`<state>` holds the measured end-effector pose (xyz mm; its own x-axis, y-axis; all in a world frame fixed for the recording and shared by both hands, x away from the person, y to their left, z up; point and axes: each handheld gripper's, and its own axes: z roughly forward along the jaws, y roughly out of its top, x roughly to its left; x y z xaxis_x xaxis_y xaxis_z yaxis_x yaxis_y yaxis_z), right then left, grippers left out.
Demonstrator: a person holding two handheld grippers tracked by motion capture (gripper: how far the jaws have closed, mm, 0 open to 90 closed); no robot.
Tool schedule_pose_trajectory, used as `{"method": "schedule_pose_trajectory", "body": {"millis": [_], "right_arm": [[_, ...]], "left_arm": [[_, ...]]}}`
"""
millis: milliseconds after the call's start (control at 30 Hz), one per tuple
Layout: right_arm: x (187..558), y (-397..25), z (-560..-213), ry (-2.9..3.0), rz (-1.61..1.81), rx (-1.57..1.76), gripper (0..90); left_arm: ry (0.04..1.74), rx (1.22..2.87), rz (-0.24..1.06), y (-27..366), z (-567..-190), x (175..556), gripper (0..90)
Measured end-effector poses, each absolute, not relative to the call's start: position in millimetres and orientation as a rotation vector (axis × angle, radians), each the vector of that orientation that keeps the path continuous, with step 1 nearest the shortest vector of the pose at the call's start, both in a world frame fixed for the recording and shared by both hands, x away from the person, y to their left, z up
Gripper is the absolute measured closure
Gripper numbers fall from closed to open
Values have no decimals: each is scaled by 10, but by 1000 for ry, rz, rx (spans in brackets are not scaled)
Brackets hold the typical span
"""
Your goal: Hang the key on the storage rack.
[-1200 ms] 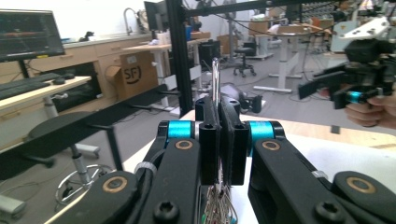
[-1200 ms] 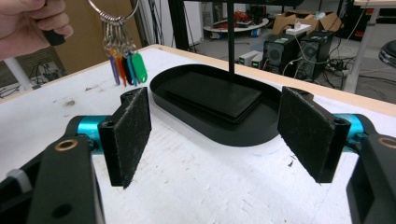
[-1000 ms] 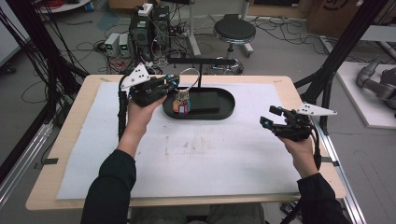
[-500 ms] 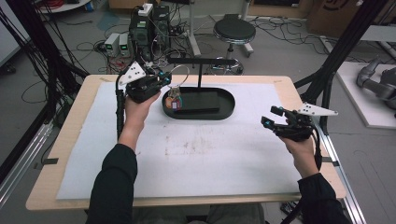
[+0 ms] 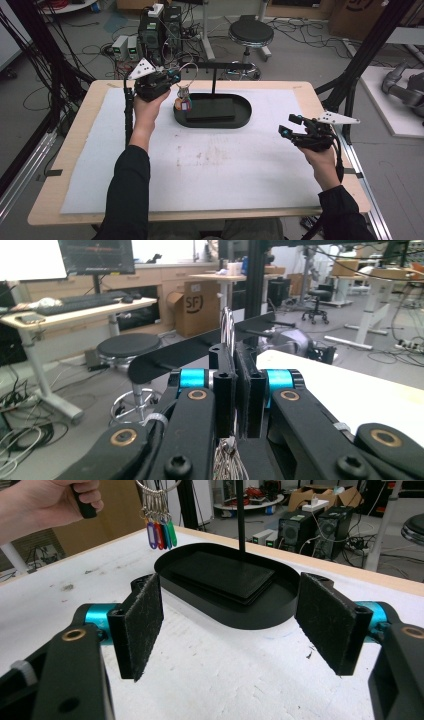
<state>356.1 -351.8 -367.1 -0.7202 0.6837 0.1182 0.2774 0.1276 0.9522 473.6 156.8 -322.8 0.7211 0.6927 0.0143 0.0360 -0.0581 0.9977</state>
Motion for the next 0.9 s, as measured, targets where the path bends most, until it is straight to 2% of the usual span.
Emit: {"method": "schedule_pose_trajectory", "body": {"millis": [900], "right_arm": [[3570,-3517,-3677,2069,1617,937,281]], "left_arm": [[754,1512,535,1601,-3526,4910,867]]}}
